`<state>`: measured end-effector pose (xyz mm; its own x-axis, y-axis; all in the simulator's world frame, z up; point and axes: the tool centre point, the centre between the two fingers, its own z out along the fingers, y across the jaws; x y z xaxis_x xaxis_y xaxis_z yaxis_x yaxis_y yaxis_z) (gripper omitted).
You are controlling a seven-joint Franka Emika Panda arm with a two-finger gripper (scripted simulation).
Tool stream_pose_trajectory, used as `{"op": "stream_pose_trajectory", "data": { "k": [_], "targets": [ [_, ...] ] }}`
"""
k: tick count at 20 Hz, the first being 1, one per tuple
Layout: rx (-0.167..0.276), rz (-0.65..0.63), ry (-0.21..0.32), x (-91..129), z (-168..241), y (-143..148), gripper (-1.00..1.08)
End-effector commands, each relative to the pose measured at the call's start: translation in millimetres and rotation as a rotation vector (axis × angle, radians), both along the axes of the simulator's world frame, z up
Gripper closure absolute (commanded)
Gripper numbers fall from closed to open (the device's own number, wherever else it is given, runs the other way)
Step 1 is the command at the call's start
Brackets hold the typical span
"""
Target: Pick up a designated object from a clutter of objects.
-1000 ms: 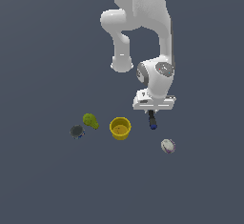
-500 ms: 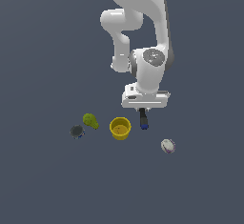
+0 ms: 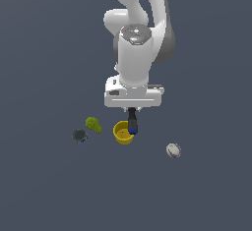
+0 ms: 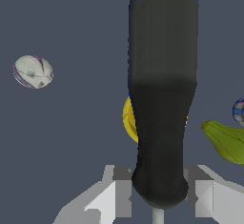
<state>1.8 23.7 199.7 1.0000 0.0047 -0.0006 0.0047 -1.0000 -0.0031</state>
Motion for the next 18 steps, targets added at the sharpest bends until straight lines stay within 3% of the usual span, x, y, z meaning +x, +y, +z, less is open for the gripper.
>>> {"op": "stream_pose_trajectory", "data": {
  "k": [1, 10, 18],
  "targets": [
    [0.000, 0.001, 0.000, 11.4, 22.9, -19.0, 1.08],
    [-0.001, 0.000, 0.000, 49.7, 91.7, -77.9, 1.08],
    [-0.003, -0.001, -0.001, 74.4, 132.6, -112.7, 1.08]
  ]
}}
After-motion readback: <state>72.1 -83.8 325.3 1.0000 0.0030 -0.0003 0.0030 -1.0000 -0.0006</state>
